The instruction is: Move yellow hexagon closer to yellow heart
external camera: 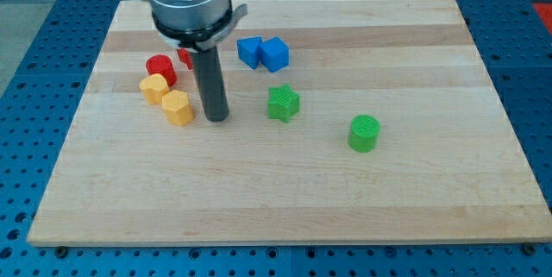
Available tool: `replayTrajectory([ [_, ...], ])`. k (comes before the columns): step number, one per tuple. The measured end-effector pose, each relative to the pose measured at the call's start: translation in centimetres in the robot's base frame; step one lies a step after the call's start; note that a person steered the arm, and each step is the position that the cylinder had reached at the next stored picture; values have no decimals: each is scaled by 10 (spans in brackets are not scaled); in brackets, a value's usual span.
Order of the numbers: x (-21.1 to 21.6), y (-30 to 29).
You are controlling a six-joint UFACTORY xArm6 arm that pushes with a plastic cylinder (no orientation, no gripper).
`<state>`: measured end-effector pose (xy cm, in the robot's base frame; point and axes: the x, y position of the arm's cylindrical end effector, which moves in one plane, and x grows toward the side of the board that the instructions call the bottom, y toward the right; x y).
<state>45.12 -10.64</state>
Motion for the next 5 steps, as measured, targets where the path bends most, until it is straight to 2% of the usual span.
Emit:
replayTrajectory([
  [3,3,-42],
  [4,3,-35],
  [5,-10,3],
])
